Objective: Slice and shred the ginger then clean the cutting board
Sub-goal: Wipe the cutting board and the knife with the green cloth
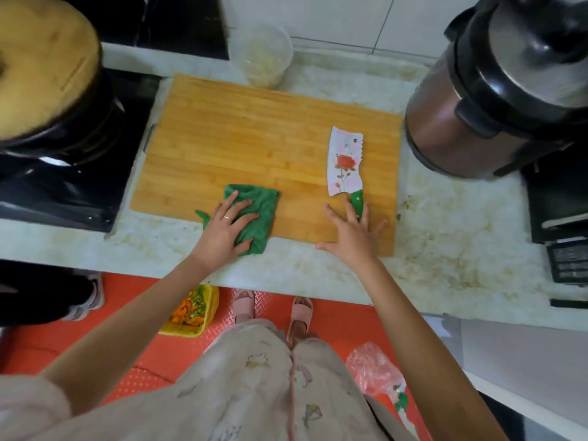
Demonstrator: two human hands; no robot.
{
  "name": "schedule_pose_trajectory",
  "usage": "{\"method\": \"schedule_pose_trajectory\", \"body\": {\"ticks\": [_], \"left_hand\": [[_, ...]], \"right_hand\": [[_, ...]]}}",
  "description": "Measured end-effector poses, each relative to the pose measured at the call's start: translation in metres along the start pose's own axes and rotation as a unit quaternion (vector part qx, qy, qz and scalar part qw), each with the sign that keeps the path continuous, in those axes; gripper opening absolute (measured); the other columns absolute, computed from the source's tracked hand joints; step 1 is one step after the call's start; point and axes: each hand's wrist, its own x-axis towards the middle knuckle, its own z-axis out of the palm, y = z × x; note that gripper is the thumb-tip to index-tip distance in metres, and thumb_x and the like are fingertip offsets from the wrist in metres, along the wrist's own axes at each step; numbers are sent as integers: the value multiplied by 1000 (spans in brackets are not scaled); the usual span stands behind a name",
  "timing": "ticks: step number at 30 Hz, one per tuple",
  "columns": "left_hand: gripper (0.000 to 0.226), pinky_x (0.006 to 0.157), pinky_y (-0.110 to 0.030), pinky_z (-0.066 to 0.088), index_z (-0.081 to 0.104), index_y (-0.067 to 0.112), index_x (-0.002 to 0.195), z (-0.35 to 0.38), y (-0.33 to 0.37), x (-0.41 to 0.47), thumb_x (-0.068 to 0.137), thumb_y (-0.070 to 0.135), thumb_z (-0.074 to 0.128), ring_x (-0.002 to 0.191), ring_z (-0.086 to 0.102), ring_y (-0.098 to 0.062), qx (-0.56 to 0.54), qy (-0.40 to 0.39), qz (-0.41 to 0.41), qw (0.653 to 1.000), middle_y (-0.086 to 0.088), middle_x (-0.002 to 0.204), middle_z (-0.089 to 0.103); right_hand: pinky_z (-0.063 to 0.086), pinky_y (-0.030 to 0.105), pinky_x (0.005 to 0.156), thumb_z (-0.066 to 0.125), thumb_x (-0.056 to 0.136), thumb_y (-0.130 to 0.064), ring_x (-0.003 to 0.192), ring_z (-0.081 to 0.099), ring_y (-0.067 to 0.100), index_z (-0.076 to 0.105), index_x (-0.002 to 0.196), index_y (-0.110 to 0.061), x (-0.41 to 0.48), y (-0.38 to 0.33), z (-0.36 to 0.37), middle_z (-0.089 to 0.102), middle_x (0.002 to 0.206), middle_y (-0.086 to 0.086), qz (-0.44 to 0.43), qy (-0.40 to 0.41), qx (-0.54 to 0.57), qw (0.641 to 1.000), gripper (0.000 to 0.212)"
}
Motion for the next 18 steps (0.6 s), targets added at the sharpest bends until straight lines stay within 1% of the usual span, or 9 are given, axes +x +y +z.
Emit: {"method": "schedule_pose_trajectory", "body": {"ticks": [2,4,6,8,10,12,13,15,18], "left_hand": [[51,108,-61,29,56,6,125,-4,-9,-38,82,33,57,140,23,-41,-2,40,-89,995,-19,137,46],[52,112,-57,24,53,2,128,-13,-26,-71,83,22,68,141,17,-42,9,84,-205,975,-23,141,41],[59,114,-58,18,46,1,136,-25,-47,-90,84,16,70,143,9,-44,-1,116,-336,935,-25,147,31],[63,116,-56,11,40,2,140,-33,-63,-96,85,18,68,143,4,-44,-20,122,-413,902,-26,151,24],[62,117,-54,10,41,2,139,-31,-61,-94,86,26,61,143,4,-44,-28,125,-433,892,-25,151,25],[62,116,-55,13,46,0,135,-20,-41,-91,83,34,50,143,9,-45,-33,132,-441,887,-25,148,32],[63,116,-55,15,48,-1,133,-14,-25,-89,82,37,46,142,12,-45,-38,136,-432,891,-25,146,35],[61,113,-57,21,52,-1,127,3,11,-83,79,37,44,141,17,-43,-62,133,-380,913,-25,142,40],[54,107,-60,31,58,3,119,31,60,-69,75,34,49,137,23,-36,-92,91,-261,957,-21,135,50]], "right_hand": [[-8,70,104,64,77,-60,144,-13,38,13,151,-33,-4,-14,0,-4,160,6,11,30,-61,998,93],[-10,63,109,62,82,-52,144,-12,36,13,152,-26,-4,-37,2,-5,160,8,-45,67,-51,995,89],[-6,57,115,55,91,-45,145,-11,36,10,152,-30,2,-62,3,-4,160,5,-133,77,12,988,77],[-5,52,116,41,98,-41,145,-11,36,6,151,-34,13,-82,5,-4,160,2,-175,69,32,982,64],[-9,49,114,29,102,-40,145,-11,35,1,151,-33,25,-88,10,-7,159,-2,-167,55,30,984,58],[-11,49,115,27,103,-37,145,-13,34,-1,152,-30,31,-84,17,-10,159,-3,-150,30,44,987,57],[-11,48,115,29,103,-36,145,-14,33,-1,152,-29,34,-80,20,-11,159,-3,-154,23,44,987,58],[-12,45,115,33,102,-35,145,-15,30,0,152,-30,39,-76,20,-11,159,-4,-165,5,50,985,60],[-12,42,114,35,102,-31,145,-14,26,1,151,-31,42,-76,13,-7,159,-8,-163,-31,117,979,60]]}}
